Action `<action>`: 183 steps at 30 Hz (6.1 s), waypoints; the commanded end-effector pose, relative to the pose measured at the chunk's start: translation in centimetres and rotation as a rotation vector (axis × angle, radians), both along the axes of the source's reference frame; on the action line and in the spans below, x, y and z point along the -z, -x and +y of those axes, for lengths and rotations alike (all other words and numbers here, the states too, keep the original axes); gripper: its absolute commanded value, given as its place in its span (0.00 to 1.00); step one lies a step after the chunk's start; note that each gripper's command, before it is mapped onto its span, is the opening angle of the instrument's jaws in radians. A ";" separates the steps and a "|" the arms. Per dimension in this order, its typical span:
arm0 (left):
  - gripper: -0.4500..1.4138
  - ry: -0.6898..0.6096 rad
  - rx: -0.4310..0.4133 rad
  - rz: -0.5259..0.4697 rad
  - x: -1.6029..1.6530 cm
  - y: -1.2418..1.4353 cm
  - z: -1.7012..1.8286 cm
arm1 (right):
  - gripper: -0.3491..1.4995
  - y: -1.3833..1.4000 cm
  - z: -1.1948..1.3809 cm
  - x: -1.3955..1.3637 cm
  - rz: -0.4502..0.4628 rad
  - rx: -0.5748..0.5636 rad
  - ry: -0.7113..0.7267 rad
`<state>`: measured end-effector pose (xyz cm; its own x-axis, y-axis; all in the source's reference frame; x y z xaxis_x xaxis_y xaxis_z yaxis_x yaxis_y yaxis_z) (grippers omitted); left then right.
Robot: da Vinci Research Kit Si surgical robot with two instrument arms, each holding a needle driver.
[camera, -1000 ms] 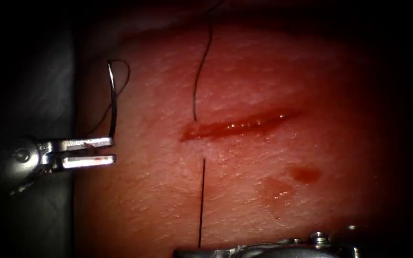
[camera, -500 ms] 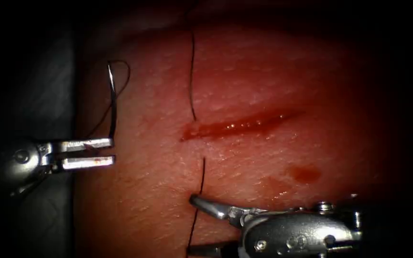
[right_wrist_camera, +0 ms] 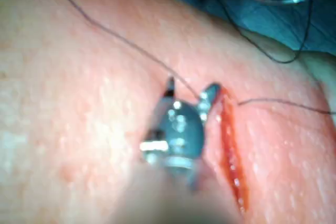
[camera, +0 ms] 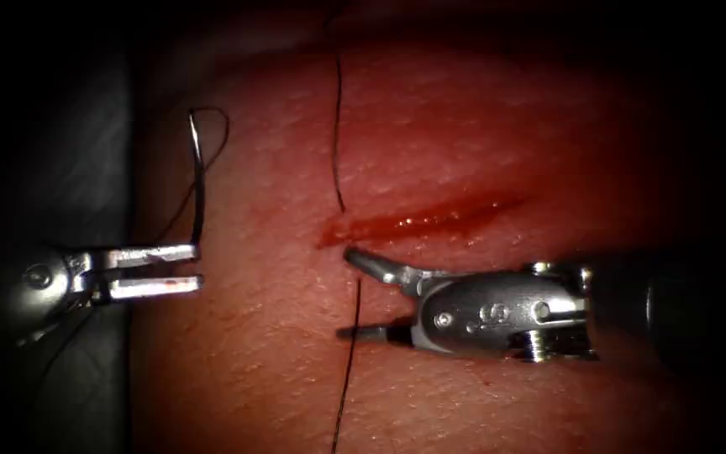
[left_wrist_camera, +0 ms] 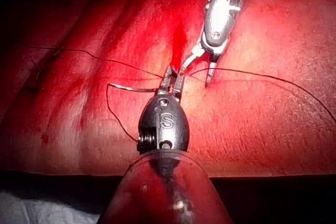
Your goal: Wound Closure
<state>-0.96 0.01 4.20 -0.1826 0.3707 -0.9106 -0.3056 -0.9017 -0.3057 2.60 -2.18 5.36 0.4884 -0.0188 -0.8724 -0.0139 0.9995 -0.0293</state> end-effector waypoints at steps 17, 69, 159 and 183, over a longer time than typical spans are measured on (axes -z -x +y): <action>0.00 0.000 -0.002 -0.002 -0.07 0.06 -0.02 | 0.00 0.05 -0.36 0.63 0.039 0.008 -0.044; 0.00 -0.003 0.001 -0.002 -0.09 0.06 -0.03 | 0.00 -0.07 -0.15 -0.03 0.042 0.027 -0.014; 0.00 -0.006 0.002 -0.003 -0.09 0.05 -0.05 | 0.00 -0.24 -0.93 1.45 0.159 0.125 -0.048; 0.00 -0.003 0.001 -0.002 -0.09 0.04 -0.08 | 0.35 -0.11 -0.04 0.08 0.133 0.047 0.030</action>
